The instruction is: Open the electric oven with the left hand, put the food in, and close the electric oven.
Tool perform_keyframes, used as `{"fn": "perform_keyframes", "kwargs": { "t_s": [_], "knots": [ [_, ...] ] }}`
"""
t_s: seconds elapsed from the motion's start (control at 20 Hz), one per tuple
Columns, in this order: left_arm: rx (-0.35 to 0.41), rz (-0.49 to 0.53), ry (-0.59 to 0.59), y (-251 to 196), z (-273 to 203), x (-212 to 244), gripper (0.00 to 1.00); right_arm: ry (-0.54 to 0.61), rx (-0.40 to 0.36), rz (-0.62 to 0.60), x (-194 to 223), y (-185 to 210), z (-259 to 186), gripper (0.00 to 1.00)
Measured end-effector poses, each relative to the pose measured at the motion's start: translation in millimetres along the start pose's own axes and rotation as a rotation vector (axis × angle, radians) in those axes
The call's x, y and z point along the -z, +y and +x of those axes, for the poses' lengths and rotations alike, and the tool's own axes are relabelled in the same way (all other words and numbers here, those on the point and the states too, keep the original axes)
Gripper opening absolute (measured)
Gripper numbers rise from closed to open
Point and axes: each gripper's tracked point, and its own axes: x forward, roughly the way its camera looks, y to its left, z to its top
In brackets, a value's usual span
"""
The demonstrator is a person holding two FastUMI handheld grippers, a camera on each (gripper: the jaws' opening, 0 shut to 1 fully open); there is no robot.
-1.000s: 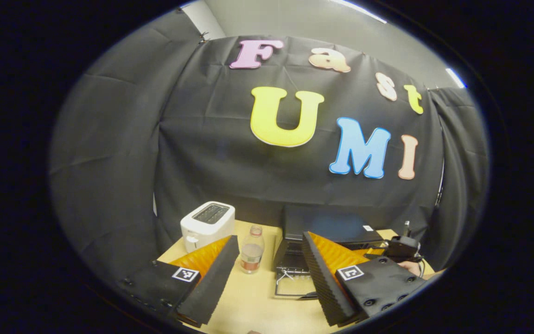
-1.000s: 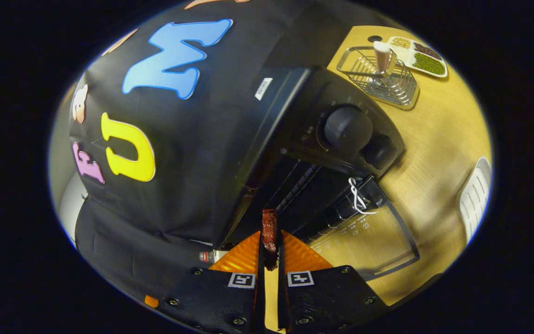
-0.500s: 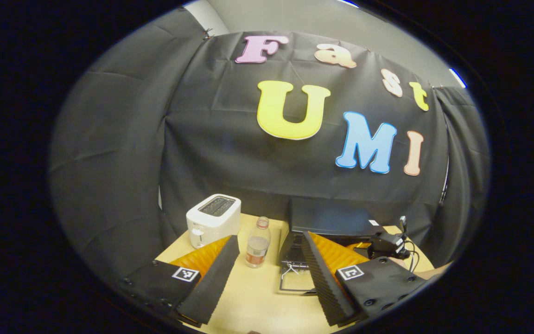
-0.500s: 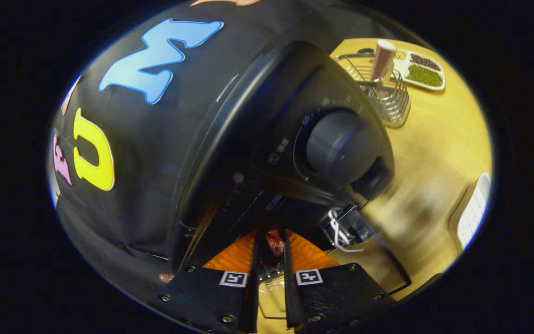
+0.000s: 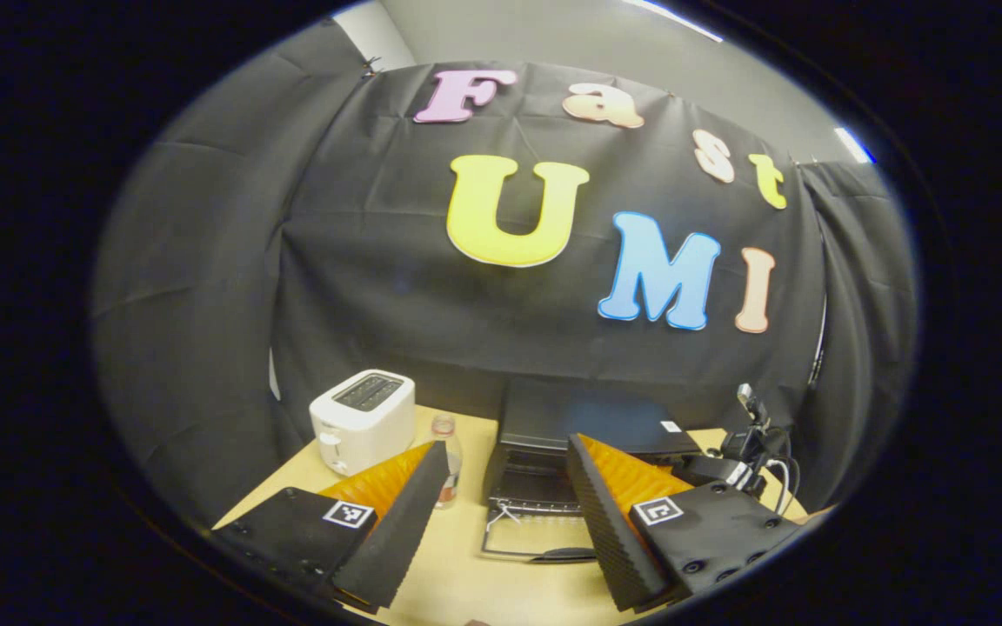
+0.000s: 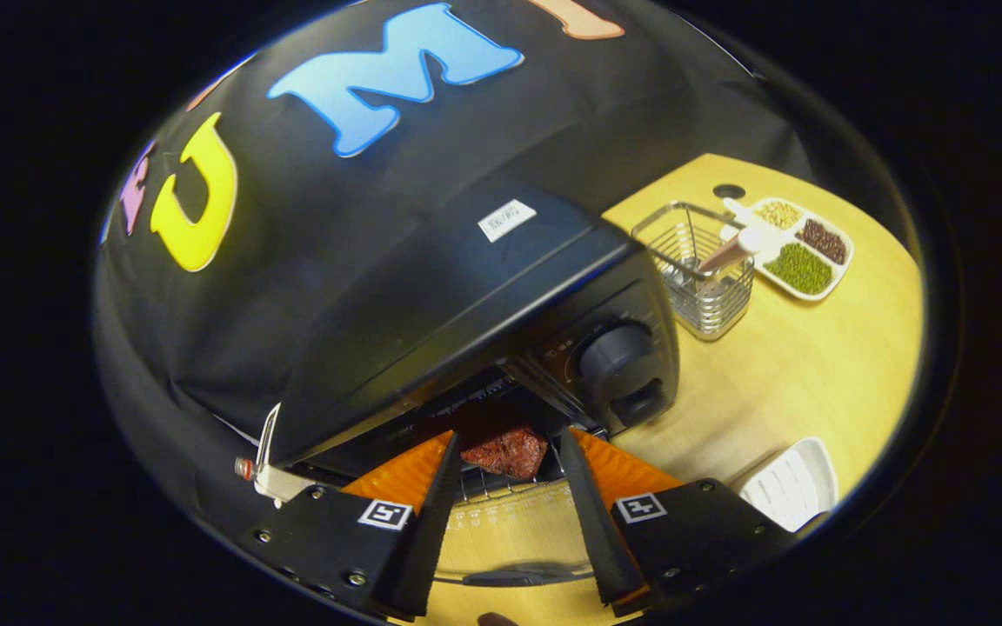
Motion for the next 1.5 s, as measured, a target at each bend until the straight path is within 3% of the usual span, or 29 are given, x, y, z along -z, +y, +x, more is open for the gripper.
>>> {"fn": "perform_keyframes", "kwargs": {
  "t_s": [0.3,0.6,0.85,1.05,1.5],
  "knots": [
    [0.077,0.01,-0.028,-60,15,-9,0.94,-0.17,-0.07,-0.23,-54,3,-104,0.7],
    [0.148,0.018,-0.083,-122,8,-34,0.94,-0.441,-0.067,-0.465,-134,3,-212,0.7],
    [0.161,0.045,-0.134,-152,-7,-52,0.92,-0.548,-0.083,-0.478,-161,4,-266,0.7],
    [0.149,0.052,-0.054,-158,1,-19,0.93,-0.579,-0.079,-0.456,-170,-2,-280,0.7],
    [0.171,0.074,0.234,-159,27,114,0.93,-0.562,-0.038,-0.457,-172,-23,-283,0.7]
  ]
}}
